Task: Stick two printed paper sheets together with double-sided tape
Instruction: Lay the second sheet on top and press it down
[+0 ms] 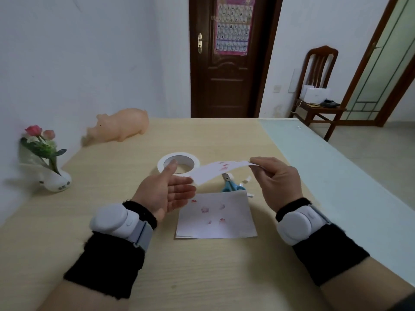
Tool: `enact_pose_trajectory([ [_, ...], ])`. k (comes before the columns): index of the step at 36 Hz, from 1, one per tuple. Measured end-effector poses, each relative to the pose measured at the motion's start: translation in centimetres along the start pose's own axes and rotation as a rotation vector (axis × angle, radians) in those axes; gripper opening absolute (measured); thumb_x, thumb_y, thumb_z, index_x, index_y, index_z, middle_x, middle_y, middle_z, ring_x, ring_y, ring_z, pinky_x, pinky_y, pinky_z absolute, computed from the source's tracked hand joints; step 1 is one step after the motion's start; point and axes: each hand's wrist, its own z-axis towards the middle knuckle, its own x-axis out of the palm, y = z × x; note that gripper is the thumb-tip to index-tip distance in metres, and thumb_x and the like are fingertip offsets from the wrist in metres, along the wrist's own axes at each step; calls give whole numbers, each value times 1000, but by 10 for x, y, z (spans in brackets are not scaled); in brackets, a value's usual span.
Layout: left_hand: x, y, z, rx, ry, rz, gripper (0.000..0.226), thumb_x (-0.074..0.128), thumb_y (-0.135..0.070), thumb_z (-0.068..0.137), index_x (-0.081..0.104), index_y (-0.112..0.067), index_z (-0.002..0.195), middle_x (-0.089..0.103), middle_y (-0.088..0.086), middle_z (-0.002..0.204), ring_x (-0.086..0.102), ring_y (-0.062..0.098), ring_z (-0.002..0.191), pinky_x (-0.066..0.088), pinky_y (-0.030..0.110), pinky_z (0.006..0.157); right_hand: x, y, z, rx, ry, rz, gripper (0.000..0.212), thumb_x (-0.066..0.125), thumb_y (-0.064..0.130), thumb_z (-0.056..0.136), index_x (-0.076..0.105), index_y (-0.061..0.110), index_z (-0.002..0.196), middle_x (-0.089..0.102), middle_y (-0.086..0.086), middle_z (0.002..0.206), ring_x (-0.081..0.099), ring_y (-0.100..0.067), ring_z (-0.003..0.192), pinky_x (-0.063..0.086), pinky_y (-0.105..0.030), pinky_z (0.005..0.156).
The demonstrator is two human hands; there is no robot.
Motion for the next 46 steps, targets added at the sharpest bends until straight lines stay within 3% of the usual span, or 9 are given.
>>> enact_pose_trajectory([
  [4,6,1,0,42,39,-17,30,57,-35,90,67,-6,90,72,11,79,67,16,60,51,21,48,4,4,-3,-150,21,-24,23,64,0,76,75,10,94,64,11,95,57,4,89,43,-2,80],
  [6,6,2,2,83,37,-80,12,58,-15,90,66,-7,85,71,7,76,67,15,59,53,22,51,6,5,-4,-173,45,-18,28,64,-3,73,75,10,95,64,12,97,57,3,90,44,-4,81],
  [8,4,3,4,109,6,-91,12,57,-6,89,66,-8,82,71,4,71,65,11,55,51,19,48,7,6,-5,-133,66,-7,30,68,-5,73,73,10,98,64,12,97,59,0,88,46,-8,80],
  [11,0,3,7,136,-22,-148,12,55,-5,90,65,-9,84,70,0,68,64,7,53,48,16,45,7,4,0,53,121,-87,26,69,6,78,69,15,103,60,11,93,58,-2,74,45,-9,73],
  [14,-5,4,10,157,-24,-236,10,54,-7,91,63,-9,88,70,1,73,65,6,54,47,16,44,4,-5,8,261,302,-344,10,67,29,82,69,23,91,62,8,87,53,-9,77,37,-21,70],
  [16,-7,3,12,164,-13,-299,9,53,-9,92,62,-9,90,71,-1,70,65,6,54,47,15,43,3,-8,10,361,423,-426,12,65,37,83,68,26,80,64,7,81,55,-13,78,36,-22,68],
  [19,-11,2,15,168,4,-371,10,53,-12,92,61,-10,86,70,-2,67,63,5,51,47,13,42,5,-10,9,407,502,-466,22,65,44,82,67,25,71,62,6,72,56,-16,77,37,-23,64],
  [24,-14,3,17,176,1,-414,11,53,-12,92,61,-10,85,70,-1,67,61,5,49,47,13,42,10,-7,13,406,555,-494,28,65,46,81,73,19,77,68,2,78,58,-17,76,40,-24,63],
  [46,-15,7,21,165,46,-375,12,52,-12,93,61,-7,88,69,1,68,60,5,47,47,13,41,5,-24,23,407,419,-595,22,56,35,89,71,19,90,68,-3,93,57,-23,88,45,-28,71],
])
